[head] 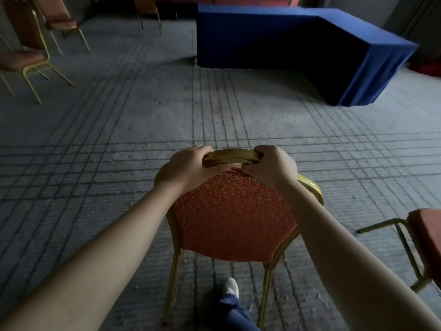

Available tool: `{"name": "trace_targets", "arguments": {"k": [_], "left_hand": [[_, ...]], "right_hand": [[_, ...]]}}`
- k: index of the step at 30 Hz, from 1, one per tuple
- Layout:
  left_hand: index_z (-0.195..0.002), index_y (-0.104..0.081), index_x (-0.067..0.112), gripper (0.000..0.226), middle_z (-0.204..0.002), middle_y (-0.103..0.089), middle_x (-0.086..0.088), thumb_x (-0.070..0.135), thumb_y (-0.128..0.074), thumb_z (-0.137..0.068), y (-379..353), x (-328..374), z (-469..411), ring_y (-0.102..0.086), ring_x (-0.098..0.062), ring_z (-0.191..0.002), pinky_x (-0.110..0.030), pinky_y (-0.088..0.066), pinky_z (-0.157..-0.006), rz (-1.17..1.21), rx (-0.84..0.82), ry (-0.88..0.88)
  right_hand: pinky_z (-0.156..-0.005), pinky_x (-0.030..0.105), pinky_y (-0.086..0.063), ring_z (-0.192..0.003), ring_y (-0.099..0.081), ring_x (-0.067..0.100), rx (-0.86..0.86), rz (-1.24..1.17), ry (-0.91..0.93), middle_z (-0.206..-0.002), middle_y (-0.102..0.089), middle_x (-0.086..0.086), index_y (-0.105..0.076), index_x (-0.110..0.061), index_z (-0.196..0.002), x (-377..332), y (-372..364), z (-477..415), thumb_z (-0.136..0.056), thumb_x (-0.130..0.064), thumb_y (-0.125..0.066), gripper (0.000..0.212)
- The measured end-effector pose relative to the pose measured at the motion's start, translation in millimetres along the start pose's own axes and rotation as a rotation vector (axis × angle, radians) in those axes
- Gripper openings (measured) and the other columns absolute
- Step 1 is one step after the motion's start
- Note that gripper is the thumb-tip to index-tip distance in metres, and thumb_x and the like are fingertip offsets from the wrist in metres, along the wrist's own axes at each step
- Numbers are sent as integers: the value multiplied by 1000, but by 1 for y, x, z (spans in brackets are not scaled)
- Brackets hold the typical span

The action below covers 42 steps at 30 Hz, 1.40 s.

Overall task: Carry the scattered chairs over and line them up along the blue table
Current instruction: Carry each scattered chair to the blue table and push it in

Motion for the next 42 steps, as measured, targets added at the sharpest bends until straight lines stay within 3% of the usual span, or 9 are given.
{"name": "trace_targets", "arguments": {"k": [7,12,17,26,36,42], "left_hand": [[-76,-55,25,52,-67,-49,14,77,-51,-77,-2,-13,-105,-49,-7,-62,-23,-27,-51,-67,189,-85],[-78,-62,19,61,-72,-59,9,79,-47,-79,-8,-20,-150,-54,-11,-67,-34,-42,-62,-97,297,-118],[-72,-54,24,55,-71,-52,13,79,-49,-76,-16,-32,-200,-49,-5,-64,-27,-36,-52,-62,247,-53],[-54,-49,22,47,-57,-48,8,64,-68,-65,-27,-60,-279,-49,-7,-51,-29,-38,-45,12,229,-46],[-54,-55,23,48,-57,-50,9,67,-68,-68,44,-105,-383,-49,-7,-51,-30,-37,-45,-9,355,-87],[-54,-52,22,49,-56,-48,9,65,-70,-67,82,-141,-442,-47,-7,-50,-30,-35,-43,-27,440,-113]], "right_hand": [[-55,28,-38,-67,-58,21,84,0,95,-64,-56,-6,-50,-23,-66,4,11,-108,-67,-47,-68,30],[-61,26,-35,-68,-47,10,179,-39,225,-72,-55,-13,-65,-29,-89,1,18,-146,-73,-61,-66,35],[-56,28,-32,-70,-59,24,101,51,108,-65,-53,-7,-52,-23,-72,14,8,-205,-76,-44,-65,25],[-54,27,-31,-64,-57,27,131,141,-1,-57,-47,-4,-50,-18,-63,19,-2,-277,-70,-32,-65,22],[-49,25,-28,-57,-52,21,261,168,128,-58,-52,-5,-55,-22,-65,-62,28,-396,-73,-33,-63,16],[-46,23,-29,-53,-49,19,310,122,215,-51,-45,-6,-52,-20,-61,-109,30,-468,-70,-30,-64,18]]}}
Point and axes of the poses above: each hand's wrist, its own z-axis away from the middle knuckle, its own y-axis out of the back of the hand, x = y × z, the point moved 10 cm from there along -z, towards the middle knuckle
